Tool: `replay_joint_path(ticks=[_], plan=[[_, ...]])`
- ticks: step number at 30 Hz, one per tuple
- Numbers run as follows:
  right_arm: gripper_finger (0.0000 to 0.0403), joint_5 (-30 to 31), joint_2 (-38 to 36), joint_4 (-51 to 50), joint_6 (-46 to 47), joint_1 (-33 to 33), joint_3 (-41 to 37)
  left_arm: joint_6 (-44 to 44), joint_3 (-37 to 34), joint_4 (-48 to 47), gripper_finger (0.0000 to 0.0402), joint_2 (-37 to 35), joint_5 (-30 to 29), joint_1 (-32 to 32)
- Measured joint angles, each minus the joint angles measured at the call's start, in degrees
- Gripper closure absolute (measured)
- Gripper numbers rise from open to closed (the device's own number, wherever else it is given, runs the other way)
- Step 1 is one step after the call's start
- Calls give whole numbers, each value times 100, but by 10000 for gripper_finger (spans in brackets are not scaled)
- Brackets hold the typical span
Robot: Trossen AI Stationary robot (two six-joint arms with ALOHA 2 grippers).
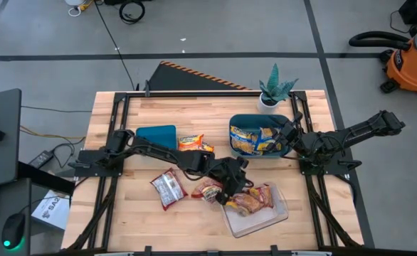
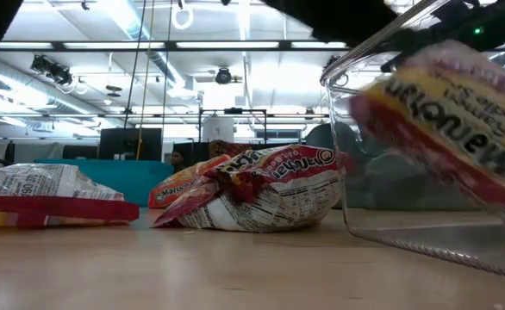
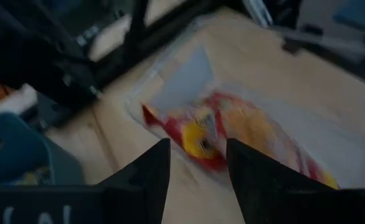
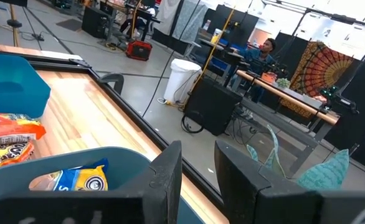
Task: Sort Maruchan noodles
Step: Put the red noodle pack into the transparent bin
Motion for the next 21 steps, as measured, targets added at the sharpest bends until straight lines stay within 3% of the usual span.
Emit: replay_joint_path(ticks=[6,13,21], plan=[[302,-2,-2,-33,-1,-2,0,-270,-9,-478,238,37,724,46],[302,2,-2,-42,-2,-1,0,-606,-16,-1349,237,-327,401,32],[302,2,-1,-36,-2,-1,0,-1850,-3,-3375,237,-869,144,23]])
